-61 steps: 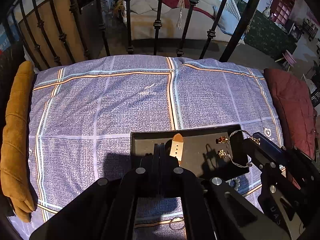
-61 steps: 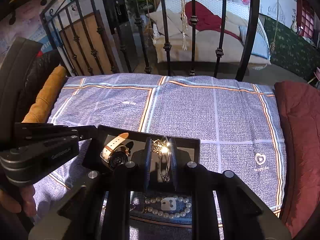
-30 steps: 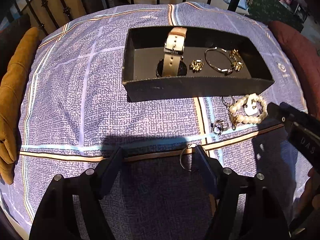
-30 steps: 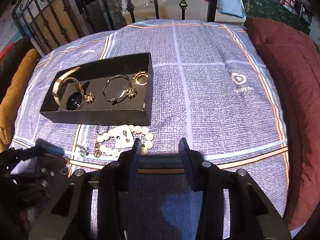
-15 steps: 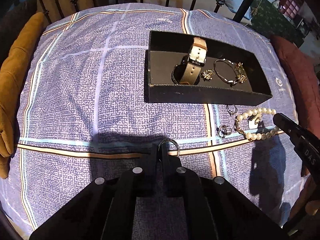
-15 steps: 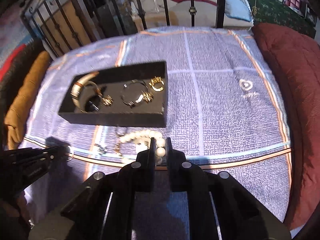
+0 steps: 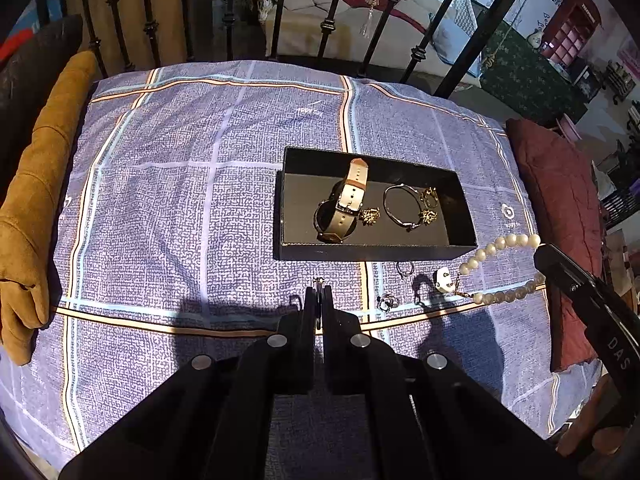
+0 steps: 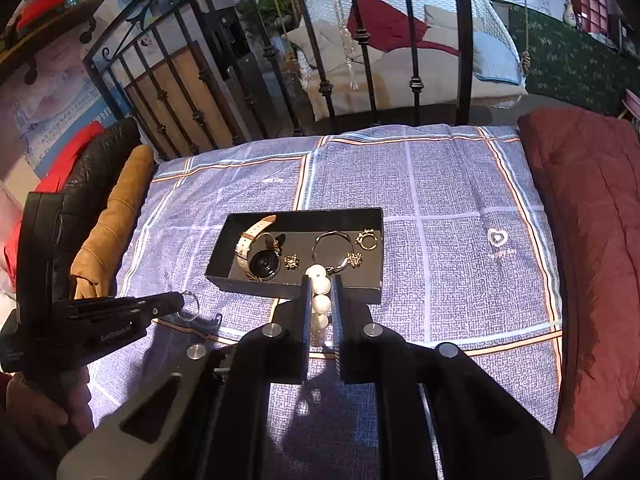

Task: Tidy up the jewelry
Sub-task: 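Grasp the white pearl bracelet with the right tool and lift it, then carry the pearl bracelet over the black box with the right tool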

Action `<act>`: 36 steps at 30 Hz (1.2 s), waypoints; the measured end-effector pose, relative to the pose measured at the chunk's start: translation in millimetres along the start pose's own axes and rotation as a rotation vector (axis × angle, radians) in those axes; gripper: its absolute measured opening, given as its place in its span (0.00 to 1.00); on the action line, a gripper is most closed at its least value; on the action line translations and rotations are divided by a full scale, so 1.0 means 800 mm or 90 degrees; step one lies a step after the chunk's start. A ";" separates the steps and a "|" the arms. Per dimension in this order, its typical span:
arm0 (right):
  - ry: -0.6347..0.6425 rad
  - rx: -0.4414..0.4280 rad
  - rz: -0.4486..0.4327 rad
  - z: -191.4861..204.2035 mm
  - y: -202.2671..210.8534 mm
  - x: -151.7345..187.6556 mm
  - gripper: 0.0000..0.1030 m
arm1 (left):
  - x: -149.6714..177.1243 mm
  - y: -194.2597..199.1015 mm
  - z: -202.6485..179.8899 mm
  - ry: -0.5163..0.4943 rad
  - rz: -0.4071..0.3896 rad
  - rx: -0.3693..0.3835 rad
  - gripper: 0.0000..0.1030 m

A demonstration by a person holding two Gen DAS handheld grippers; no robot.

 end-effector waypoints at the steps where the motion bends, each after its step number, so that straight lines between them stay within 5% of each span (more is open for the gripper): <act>1: -0.001 -0.001 -0.001 0.000 0.001 0.000 0.10 | -0.002 -0.001 0.001 -0.001 0.000 0.001 0.03; 26: 0.030 -0.002 0.024 0.013 -0.010 0.011 0.10 | 0.004 -0.018 -0.001 -0.008 0.028 -0.004 0.03; 36: 0.036 -0.005 0.031 0.014 -0.013 0.013 0.10 | 0.005 -0.019 0.003 -0.051 0.034 -0.076 0.03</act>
Point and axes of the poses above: each gripper's, at about its wrist camera, not at the fingertips, and y roughly against the way its jaws point, z to its left, x to its underside, the point moved 6 cm from there along -y, roughly the way its jaws point, and after that the axes turned 12 degrees about x, right-handed, at the moved point
